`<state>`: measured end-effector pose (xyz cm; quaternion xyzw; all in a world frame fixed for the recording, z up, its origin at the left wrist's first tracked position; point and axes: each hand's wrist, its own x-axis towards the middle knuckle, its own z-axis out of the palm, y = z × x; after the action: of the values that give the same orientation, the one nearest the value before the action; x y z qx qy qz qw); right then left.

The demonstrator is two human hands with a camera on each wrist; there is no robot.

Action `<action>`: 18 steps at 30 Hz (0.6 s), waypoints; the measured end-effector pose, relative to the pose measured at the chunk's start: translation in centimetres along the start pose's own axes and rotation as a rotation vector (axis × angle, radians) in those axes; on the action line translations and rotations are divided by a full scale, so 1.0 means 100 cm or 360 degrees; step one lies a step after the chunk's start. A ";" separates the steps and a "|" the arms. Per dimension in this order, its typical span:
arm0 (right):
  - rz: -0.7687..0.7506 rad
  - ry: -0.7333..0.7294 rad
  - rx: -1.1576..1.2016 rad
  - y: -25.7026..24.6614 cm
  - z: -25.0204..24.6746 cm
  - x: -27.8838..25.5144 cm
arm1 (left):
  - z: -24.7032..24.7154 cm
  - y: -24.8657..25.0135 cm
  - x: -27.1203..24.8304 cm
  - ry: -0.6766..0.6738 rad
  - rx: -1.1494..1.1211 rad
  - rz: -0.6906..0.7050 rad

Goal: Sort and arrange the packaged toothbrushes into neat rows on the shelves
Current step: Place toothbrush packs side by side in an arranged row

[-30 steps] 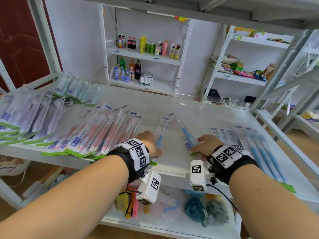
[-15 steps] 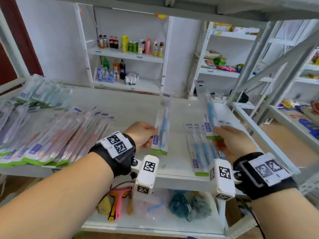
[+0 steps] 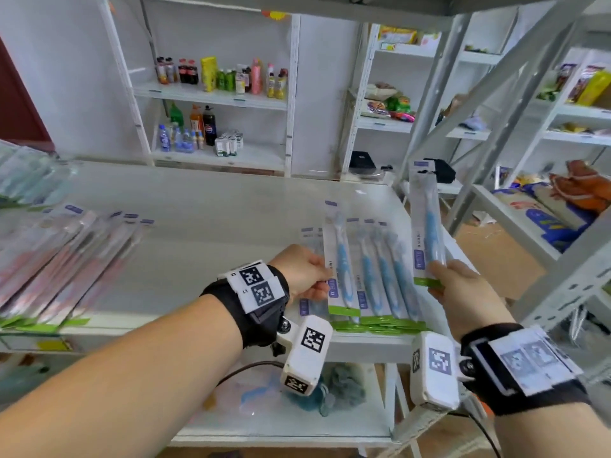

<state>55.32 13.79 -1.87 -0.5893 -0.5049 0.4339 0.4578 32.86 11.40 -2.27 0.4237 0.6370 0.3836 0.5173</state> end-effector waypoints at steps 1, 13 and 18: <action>-0.0009 -0.0020 -0.0014 0.003 -0.001 0.002 | 0.004 0.001 0.002 0.0013 0.0024 -0.0016; 0.0082 -0.0173 -0.0051 0.024 -0.002 0.024 | 0.029 0.008 0.015 0.0009 0.0270 -0.0111; 0.0077 -0.0241 -0.0042 0.026 -0.002 0.023 | 0.029 0.007 0.020 0.0040 0.0436 -0.0103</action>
<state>56.24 15.85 -4.45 -0.5729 -0.5294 0.4813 0.3999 35.63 13.66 -2.77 0.4647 0.7032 0.2814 0.4587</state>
